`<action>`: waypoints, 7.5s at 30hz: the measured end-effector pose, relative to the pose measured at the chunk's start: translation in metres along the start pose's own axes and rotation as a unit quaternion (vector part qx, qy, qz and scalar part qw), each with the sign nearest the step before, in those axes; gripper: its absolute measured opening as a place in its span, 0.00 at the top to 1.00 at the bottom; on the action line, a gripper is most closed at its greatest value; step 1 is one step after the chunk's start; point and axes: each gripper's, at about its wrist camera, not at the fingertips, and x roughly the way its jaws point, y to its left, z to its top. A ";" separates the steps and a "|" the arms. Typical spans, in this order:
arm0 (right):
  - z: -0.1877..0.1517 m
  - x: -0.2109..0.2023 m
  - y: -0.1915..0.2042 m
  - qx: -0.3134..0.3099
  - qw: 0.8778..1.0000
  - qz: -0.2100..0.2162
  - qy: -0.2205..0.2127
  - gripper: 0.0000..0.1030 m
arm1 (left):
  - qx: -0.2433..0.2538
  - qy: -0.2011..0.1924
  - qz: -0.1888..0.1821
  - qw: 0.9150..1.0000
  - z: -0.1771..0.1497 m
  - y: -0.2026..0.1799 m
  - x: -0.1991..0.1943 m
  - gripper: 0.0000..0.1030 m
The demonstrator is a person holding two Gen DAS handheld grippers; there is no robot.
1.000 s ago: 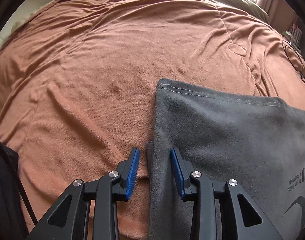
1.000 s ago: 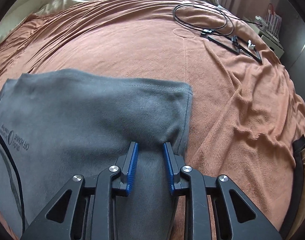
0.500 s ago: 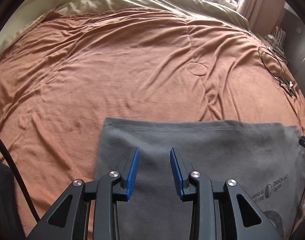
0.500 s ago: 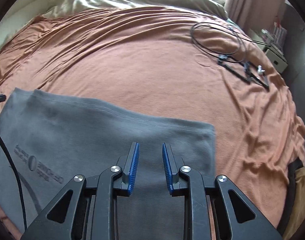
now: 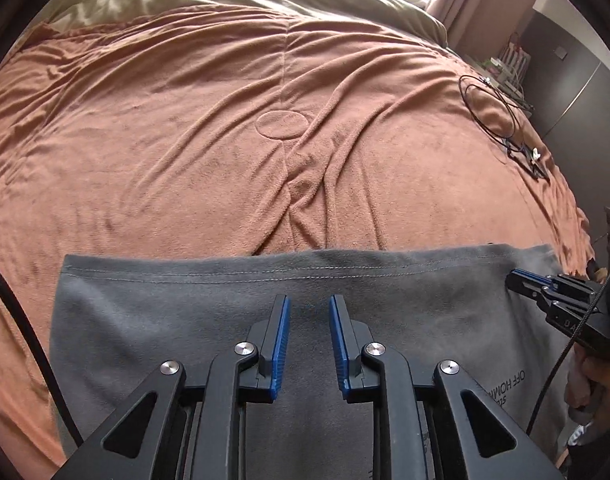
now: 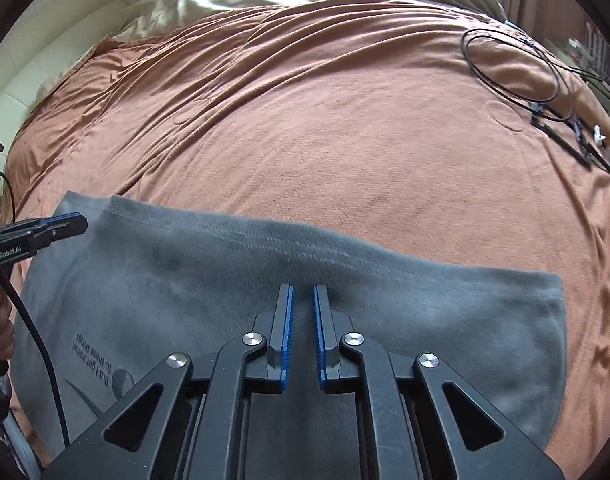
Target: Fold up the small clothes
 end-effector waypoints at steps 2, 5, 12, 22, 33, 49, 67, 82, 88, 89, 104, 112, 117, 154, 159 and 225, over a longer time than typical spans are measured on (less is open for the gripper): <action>0.006 0.011 -0.001 0.003 1.000 0.002 0.001 0.95 | 0.000 0.003 -0.006 1.000 0.002 -0.003 0.004 0.80; 0.014 0.023 0.000 0.007 1.000 -0.002 -0.004 0.96 | 0.004 0.007 -0.012 1.000 0.004 -0.007 0.011 0.81; 0.027 0.030 0.000 0.023 1.000 0.000 -0.007 0.96 | 0.014 0.019 0.007 1.000 0.009 -0.012 0.037 0.81; 0.012 -0.012 -0.010 0.038 0.999 -0.015 -0.013 0.95 | 0.010 0.025 0.021 0.999 0.021 -0.012 0.041 0.81; -0.034 -0.088 -0.008 0.030 0.998 -0.038 -0.038 0.62 | -0.009 0.004 0.008 1.000 -0.004 -0.008 -0.028 0.81; -0.135 -0.159 -0.027 0.068 0.997 -0.036 -0.024 0.53 | -0.033 0.003 0.010 0.999 -0.084 0.025 -0.096 0.81; -0.239 -0.171 -0.038 0.062 0.993 -0.103 0.012 0.53 | -0.089 0.009 0.021 0.996 -0.217 0.095 -0.125 0.81; -0.269 -0.203 -0.065 0.161 0.983 -0.086 -0.015 0.53 | -0.128 0.000 0.008 0.992 -0.261 0.130 -0.148 0.81; -0.280 -0.206 -0.053 0.139 0.987 -0.076 -0.016 0.53 | -0.126 -0.004 0.007 0.992 -0.267 0.133 -0.150 0.81; -0.282 -0.204 -0.053 0.136 0.988 -0.078 -0.012 0.53 | -0.126 -0.003 0.008 0.992 -0.269 0.133 -0.150 0.81; -0.289 -0.236 -0.023 0.124 0.987 -0.098 -0.015 0.53 | -0.094 -0.006 0.026 0.995 -0.272 0.109 -0.168 0.79; -0.269 -0.236 0.017 0.099 0.994 -0.054 0.009 0.53 | -0.071 -0.007 0.002 0.997 -0.259 0.066 -0.153 0.79; -0.251 -0.221 0.026 0.088 0.995 -0.050 0.020 0.53 | -0.052 0.002 -0.004 0.999 -0.252 0.038 -0.140 0.79; -0.192 -0.128 0.135 -0.015 0.998 0.037 0.051 0.72 | -0.187 -0.050 0.003 0.981 -0.288 0.115 -0.177 0.51; -0.191 -0.109 0.149 -0.018 0.997 0.061 0.054 0.80 | -0.216 -0.049 -0.012 0.975 -0.299 0.127 -0.177 0.51; -0.164 -0.083 0.125 0.009 0.998 0.019 0.054 0.95 | -0.408 -0.102 -0.066 0.905 -0.319 0.164 -0.147 0.89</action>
